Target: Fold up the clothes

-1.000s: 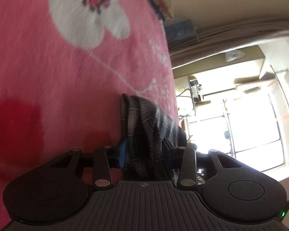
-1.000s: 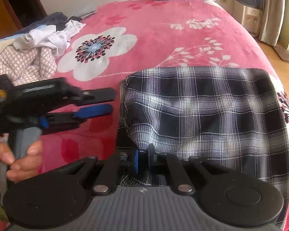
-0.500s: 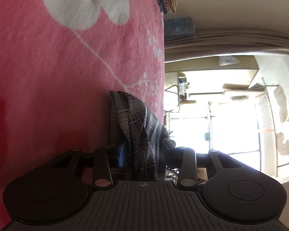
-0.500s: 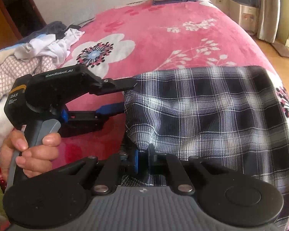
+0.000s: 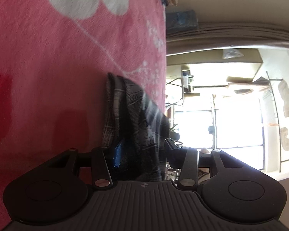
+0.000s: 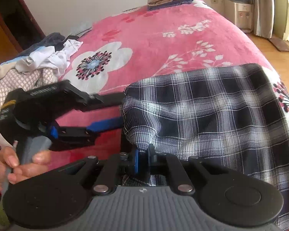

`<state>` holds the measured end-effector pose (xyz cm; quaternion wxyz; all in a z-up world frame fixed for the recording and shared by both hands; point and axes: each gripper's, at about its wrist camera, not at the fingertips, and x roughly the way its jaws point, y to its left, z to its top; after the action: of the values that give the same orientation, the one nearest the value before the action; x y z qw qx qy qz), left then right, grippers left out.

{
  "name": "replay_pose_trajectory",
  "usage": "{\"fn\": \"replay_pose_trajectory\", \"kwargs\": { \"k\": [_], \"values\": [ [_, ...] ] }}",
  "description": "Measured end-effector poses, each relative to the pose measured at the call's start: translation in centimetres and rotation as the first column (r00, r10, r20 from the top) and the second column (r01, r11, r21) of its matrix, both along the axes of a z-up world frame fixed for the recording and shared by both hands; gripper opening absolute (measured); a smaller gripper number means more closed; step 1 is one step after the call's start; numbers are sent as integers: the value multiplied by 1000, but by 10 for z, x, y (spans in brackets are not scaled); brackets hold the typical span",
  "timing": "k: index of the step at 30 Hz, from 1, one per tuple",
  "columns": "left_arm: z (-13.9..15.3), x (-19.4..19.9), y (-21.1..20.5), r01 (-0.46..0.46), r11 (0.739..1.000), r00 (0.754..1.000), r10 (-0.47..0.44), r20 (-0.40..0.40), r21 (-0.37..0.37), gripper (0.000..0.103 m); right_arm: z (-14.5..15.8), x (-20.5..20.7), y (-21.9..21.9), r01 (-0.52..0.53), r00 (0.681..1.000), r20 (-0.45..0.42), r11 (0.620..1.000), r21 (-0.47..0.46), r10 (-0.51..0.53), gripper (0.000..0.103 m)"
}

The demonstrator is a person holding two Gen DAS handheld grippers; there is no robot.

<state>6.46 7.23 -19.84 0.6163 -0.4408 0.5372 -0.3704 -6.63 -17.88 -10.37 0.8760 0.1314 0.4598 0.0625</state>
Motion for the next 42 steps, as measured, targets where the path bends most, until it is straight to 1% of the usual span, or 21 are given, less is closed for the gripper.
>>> {"fn": "replay_pose_trajectory", "kwargs": {
  "k": [4, 7, 10, 13, 16, 20, 23, 24, 26, 31, 34, 38, 41, 42],
  "values": [
    [-5, 0, -1, -9, 1000, 1000, 10, -30, 6, 49, 1, 0, -1, 6, 1000, 3, 1000, 2, -6, 9],
    [-9, 5, -6, -6, 1000, 999, 6, -52, -11, 50, 0, -1, 0, 6, 1000, 5, 1000, 7, -6, 9],
    [-15, 12, -14, -3, 999, 997, -1, -78, -47, 50, 1, -1, 1, 2, 1000, 7, 1000, 9, -2, 9],
    [-17, 18, -23, 12, 995, 995, -22, -94, -99, 50, 1, -2, 2, 2, 1000, 9, 1000, 10, -2, 9],
    [-23, 22, -33, 25, 985, 991, -47, -127, -172, 51, 1, -2, 3, -1, 1000, 10, 1000, 9, 1, 9],
    [-37, 28, -42, 32, 954, 981, -86, -171, -297, 53, 0, -2, 6, -14, 1000, 12, 1000, -6, 14, 9],
    [-48, 28, -42, 2, 947, 974, -75, -213, -322, 53, -4, 1, 10, -24, 1000, 2, 1000, -17, 24, 9],
    [-47, 28, -39, -3, 945, 973, -72, -217, -327, 54, -6, 3, 11, -28, 1000, -5, 999, -20, 27, 9],
    [-41, 27, -34, -5, 954, 977, -60, -206, -301, 55, -12, 6, 12, -30, 999, -20, 999, -24, 29, 9],
    [-22, 23, -19, -5, 975, 988, -28, -149, -220, 72, -19, 10, 16, -34, 999, -31, 999, -38, 33, 9],
    [-9, 24, -7, -20, 989, 995, 5, -101, -148, 77, -19, 10, 19, -44, 999, -27, 997, -60, 43, 9],
    [8, 21, 5, -46, 998, 999, 46, -25, -33, 78, -18, 9, 23, -52, 999, -19, 995, -83, 51, 10],
    [22, 12, 6, -46, 999, 998, 46, 42, -3, 77, -17, 8, 25, -55, 998, -17, 994, -92, 53, 10],
    [27, 9, 5, -43, 999, 997, 43, 64, 4, 77, -16, 9, 26, -60, 998, -18, 993, -100, 58, 11]
  ]
}}
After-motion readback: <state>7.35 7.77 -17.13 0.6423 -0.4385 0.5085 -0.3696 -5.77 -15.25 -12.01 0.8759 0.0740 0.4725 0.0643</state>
